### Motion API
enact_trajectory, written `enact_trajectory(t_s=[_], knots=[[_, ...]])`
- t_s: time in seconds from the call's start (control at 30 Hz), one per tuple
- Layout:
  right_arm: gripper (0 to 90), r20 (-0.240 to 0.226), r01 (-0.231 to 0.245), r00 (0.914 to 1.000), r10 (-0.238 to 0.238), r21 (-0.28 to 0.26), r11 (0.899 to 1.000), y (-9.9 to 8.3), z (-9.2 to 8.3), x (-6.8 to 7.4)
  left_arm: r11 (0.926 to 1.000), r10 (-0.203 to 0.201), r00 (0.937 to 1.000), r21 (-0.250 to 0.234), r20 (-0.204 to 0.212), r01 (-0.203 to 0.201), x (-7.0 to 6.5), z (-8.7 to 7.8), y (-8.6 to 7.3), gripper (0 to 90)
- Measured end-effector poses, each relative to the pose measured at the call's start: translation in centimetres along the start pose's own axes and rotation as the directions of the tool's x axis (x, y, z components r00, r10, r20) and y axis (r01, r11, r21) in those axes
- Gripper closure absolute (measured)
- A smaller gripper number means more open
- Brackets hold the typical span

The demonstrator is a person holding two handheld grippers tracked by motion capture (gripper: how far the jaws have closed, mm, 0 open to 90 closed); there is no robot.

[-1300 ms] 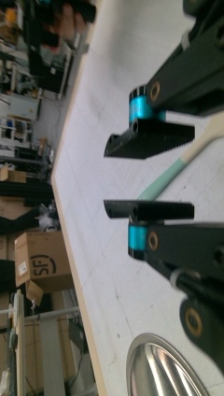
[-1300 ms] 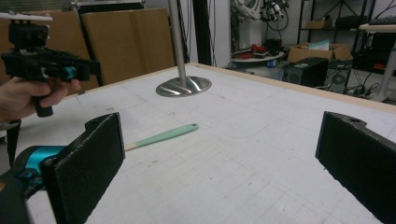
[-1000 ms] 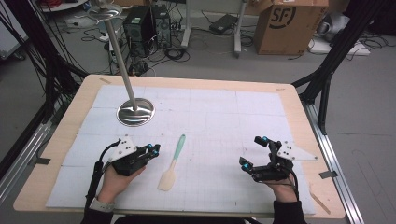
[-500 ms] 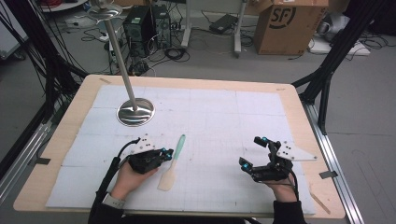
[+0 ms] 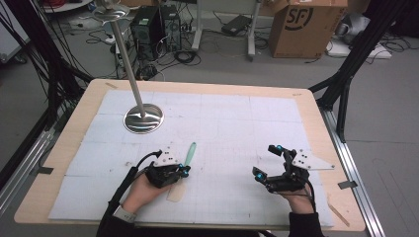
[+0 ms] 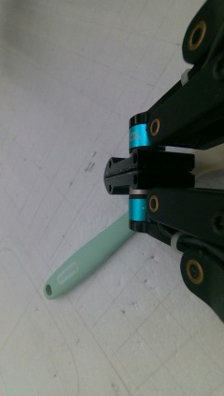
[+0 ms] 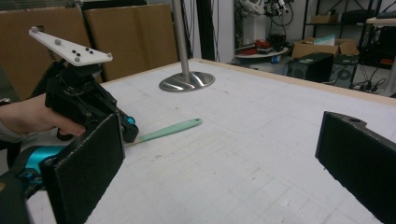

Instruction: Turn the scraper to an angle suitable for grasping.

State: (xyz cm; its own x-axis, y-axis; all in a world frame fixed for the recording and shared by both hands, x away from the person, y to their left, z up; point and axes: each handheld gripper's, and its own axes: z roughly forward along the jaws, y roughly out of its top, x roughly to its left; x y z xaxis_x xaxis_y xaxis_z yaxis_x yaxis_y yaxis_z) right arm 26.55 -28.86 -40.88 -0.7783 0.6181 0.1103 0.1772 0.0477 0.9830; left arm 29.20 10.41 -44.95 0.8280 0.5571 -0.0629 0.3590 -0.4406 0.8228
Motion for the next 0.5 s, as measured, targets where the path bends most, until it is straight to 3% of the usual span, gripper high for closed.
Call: enact_trajectory(t_s=[0.13, 0.27, 0.5], knots=[[0.3, -0.003, 0.003, 1.0000, -0.003, -0.002, 1.000, 0.00, 0.04, 0.01, 0.9978, 0.047, 0.9989, 0.047, -0.009, -0.046, -0.56, 0.50, 0.15, 89.8], [0.3, 0.001, -0.001, 1.0000, 0.001, -0.003, 1.000, 0.01, -0.03, -0.06, 0.9981, 0.035, 0.9994, 0.051, -0.006, -0.034, -0.54, 0.49, 0.18, 89.8], [0.3, 0.002, -0.009, 1.0000, 0.009, -0.007, 1.000, -0.01, -0.19, -0.15, 0.9946, 0.059, 0.9982, 0.086, -0.008, -0.058, -0.67, -0.17, 0.09, 89.8]])
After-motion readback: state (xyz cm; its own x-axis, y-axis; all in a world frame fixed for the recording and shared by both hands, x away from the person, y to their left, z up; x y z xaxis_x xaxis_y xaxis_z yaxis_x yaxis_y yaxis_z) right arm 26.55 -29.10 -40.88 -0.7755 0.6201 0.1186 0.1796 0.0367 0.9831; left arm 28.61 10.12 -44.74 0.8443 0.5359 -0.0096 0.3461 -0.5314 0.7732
